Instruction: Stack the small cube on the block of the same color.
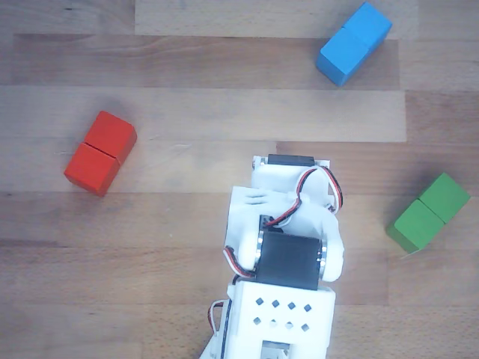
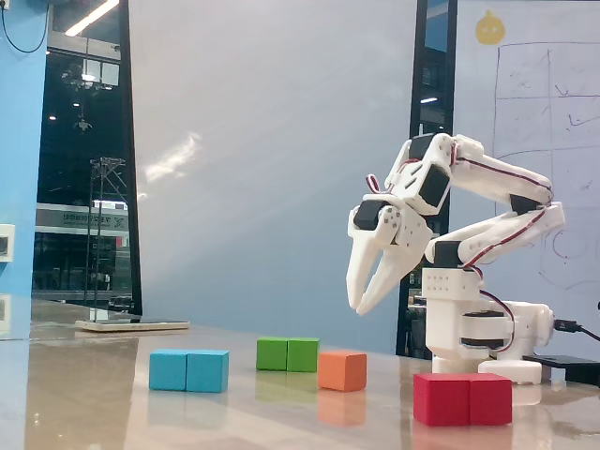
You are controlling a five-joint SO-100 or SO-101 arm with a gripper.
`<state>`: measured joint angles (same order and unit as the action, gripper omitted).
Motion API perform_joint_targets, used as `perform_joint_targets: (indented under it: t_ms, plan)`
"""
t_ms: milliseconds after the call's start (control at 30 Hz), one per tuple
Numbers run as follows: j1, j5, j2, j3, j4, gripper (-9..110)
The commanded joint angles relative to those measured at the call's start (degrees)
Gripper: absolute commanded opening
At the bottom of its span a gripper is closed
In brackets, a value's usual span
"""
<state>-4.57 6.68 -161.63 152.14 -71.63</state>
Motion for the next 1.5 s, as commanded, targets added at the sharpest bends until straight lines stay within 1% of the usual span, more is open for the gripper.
perform_joint_targets:
  t_ms: [0, 600, 1467]
  plan:
    - [0.26, 0.00, -3.16, 1.76, 3.34, 0]
    - [-0.26, 0.18, -3.78, 13.54, 10.72, 0]
    - [-0.35, 0.18, -4.57, 13.36, 10.81, 0]
